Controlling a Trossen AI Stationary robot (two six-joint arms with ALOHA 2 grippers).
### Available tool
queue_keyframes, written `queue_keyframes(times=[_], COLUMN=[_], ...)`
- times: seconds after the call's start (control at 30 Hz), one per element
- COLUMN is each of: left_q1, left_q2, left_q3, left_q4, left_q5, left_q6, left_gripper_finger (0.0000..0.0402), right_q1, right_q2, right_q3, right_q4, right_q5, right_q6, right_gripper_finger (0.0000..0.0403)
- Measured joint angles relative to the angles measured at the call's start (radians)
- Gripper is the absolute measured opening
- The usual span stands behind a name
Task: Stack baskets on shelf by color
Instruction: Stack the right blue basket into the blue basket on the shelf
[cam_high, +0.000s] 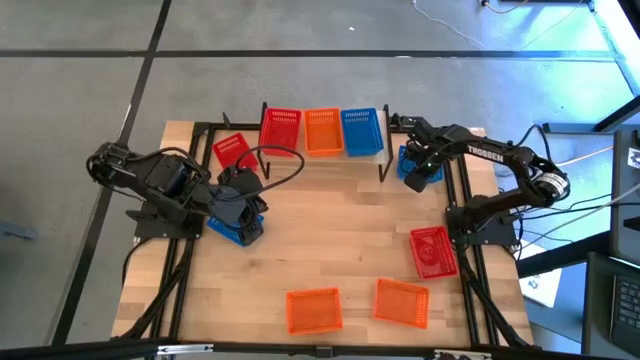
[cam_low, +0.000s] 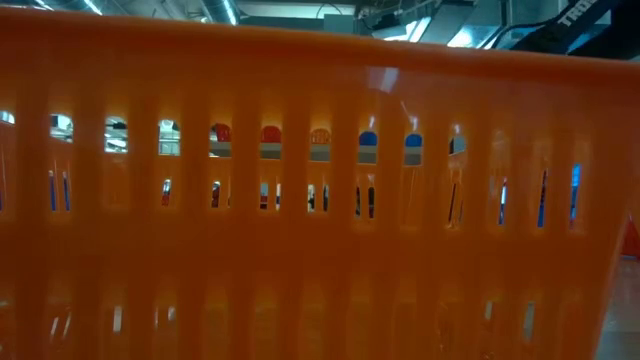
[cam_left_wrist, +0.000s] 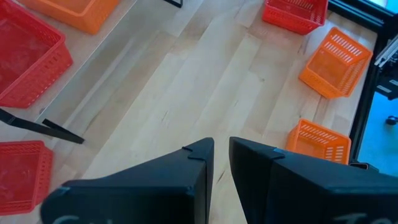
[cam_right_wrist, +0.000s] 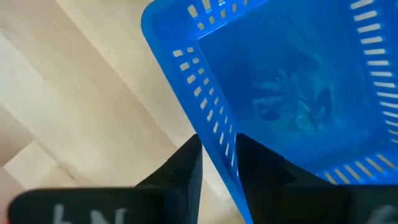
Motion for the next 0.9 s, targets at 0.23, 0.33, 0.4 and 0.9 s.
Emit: queue_keyframes(times=[0.23, 0.33, 0.4, 0.9], left_q1=[0.000, 0.000, 0.000, 0.000], left_q2=[0.000, 0.000, 0.000, 0.000], left_q3=[0.000, 0.000, 0.000, 0.000], left_q4=[0.000, 0.000, 0.000, 0.000], left_q5=[0.000, 0.000, 0.000, -0.014], left_q6=[0.000, 0.000, 0.000, 0.007], left_gripper_finger=[0.0041, 0.0041, 0.0041, 0.0041], right_q1=[0.000, 0.000, 0.000, 0.060], right_q2=[0.039, 0.038, 0.032, -0.109], right_q3=[0.000, 0.001, 0.003, 0.337], right_q4=[0.052, 0.056, 0.047, -0.361], right_q5=[0.001, 0.005, 0.007, 0.176], right_q6=[0.054, 0.099, 0.127, 0.305], right_gripper_finger=[0.0078, 0.0021, 0.0012, 0.0003])
